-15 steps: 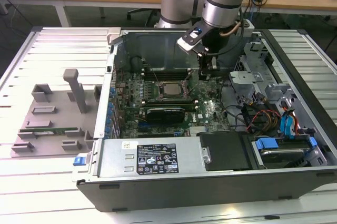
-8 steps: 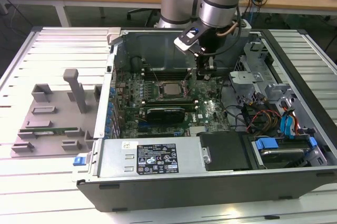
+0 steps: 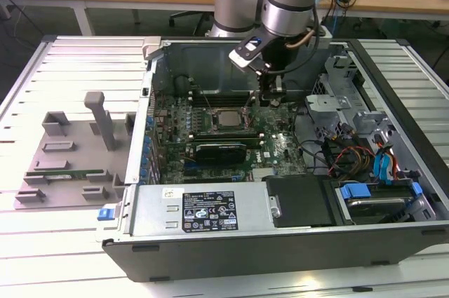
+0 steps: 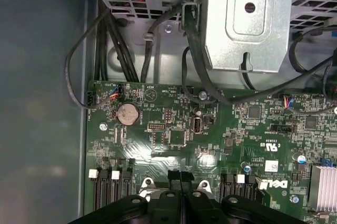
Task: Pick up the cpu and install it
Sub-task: 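Close the cpu cover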
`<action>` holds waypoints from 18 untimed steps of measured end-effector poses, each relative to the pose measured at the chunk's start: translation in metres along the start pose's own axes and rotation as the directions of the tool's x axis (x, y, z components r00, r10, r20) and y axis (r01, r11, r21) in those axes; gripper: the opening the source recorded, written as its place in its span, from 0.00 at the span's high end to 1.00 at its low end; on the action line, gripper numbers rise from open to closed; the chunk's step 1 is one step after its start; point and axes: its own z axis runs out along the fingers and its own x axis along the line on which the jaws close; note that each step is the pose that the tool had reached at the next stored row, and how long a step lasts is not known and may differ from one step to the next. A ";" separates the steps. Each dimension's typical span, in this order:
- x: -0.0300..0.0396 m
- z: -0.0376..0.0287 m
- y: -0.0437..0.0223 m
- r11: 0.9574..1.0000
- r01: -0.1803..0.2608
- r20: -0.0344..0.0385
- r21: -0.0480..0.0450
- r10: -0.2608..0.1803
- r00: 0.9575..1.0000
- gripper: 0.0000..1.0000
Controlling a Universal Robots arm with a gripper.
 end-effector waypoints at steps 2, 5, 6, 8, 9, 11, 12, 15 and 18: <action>0.0000 0.0000 -0.0010 1.000 0.000 0.000 0.000 0.000 1.000 0.89; 0.0001 0.0001 -0.0025 1.000 0.000 0.000 0.000 0.000 1.000 0.89; 0.0001 0.0001 -0.0028 1.000 0.000 0.000 0.000 0.000 1.000 0.89; 0.0002 0.0001 -0.0033 1.000 0.000 0.000 0.000 0.000 1.000 0.89; 0.0002 0.0001 -0.0035 1.000 0.000 0.000 0.000 0.000 1.000 0.89; 0.0002 0.0002 -0.0046 1.000 0.000 0.000 0.000 0.000 1.000 0.89; 0.0002 0.0002 -0.0050 1.000 0.000 0.000 0.000 0.000 1.000 0.89; 0.0003 0.0002 -0.0065 1.000 0.000 0.000 0.000 0.000 1.000 0.89; 0.0004 0.0003 -0.0075 1.000 0.000 0.000 0.000 0.000 1.000 0.89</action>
